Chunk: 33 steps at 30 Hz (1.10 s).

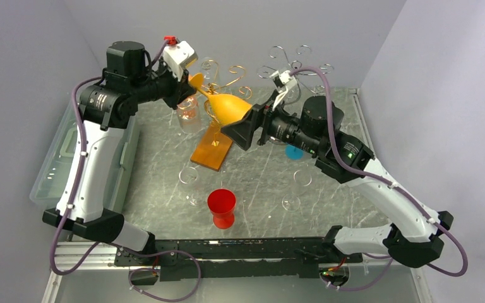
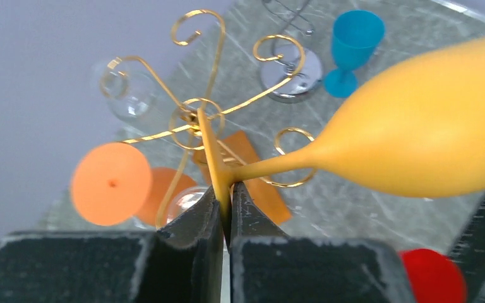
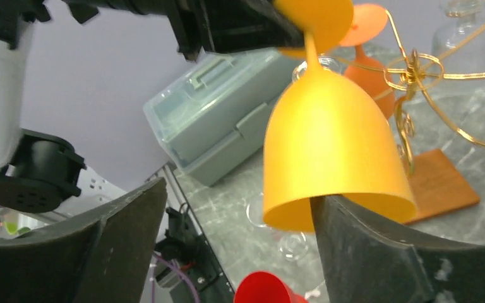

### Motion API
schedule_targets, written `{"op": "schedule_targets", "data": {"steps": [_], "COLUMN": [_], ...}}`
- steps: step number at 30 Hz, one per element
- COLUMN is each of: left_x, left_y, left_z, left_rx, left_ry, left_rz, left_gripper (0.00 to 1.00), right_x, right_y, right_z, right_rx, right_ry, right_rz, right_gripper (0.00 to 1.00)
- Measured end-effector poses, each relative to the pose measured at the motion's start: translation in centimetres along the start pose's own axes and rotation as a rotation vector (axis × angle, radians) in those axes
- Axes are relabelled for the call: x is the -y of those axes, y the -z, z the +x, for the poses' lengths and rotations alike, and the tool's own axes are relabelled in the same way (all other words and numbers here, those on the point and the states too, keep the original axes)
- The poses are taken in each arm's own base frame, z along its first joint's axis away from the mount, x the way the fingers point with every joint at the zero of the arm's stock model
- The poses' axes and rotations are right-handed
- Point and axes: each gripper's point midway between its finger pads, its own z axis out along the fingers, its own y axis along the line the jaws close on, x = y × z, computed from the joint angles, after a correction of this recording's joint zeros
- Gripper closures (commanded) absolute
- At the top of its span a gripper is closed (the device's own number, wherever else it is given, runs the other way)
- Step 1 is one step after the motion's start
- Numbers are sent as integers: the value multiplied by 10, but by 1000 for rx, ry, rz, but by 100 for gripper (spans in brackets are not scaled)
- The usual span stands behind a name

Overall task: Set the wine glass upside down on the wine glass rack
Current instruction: Turn the wine glass upside down at the wine rack.

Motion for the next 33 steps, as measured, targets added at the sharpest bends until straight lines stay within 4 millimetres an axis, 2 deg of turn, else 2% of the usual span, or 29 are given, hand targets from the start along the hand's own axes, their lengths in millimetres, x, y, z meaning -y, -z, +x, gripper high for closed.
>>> {"op": "schedule_targets", "data": {"steps": [2,6,9,13,16,18,21,24,27,30,33], "left_x": [-9,-16,-17,-7,4,12,22,27,30,31,32], "left_y": [2,9,15,23,30,35,42,47,48,47,43], "left_z": [-7,-14,-23,-29,-38,-43,-49,-60,-67,-71,-70], "left_rx": [27,45,73,122,186,236,284,334,366,382,382], "left_ry": [-76,-237,-346,-454,-525,-576,-630,-677,-703,-712,-710], "left_rz": [-39,-73,-80,-50,-17,0,23,31,36,46,58], "left_gripper": [94,94,93,94,94,95,95,95,94,88,76], "right_x": [5,7,3,-8,-15,-15,-11,0,7,8,11], "right_y": [7,29,50,61,51,35,6,-22,-31,-32,-29], "right_z": [13,15,0,-27,-28,-19,5,40,67,72,71], "right_rx": [-46,-77,-68,-14,-28,-61,-138,-237,-306,-305,-271], "right_ry": [-4,10,33,64,76,82,82,67,53,54,65], "right_rz": [22,49,69,53,12,-15,-46,-59,-67,-73,-67], "right_gripper": [0,0,0,0,0,0,0,0,1,15,28]}}
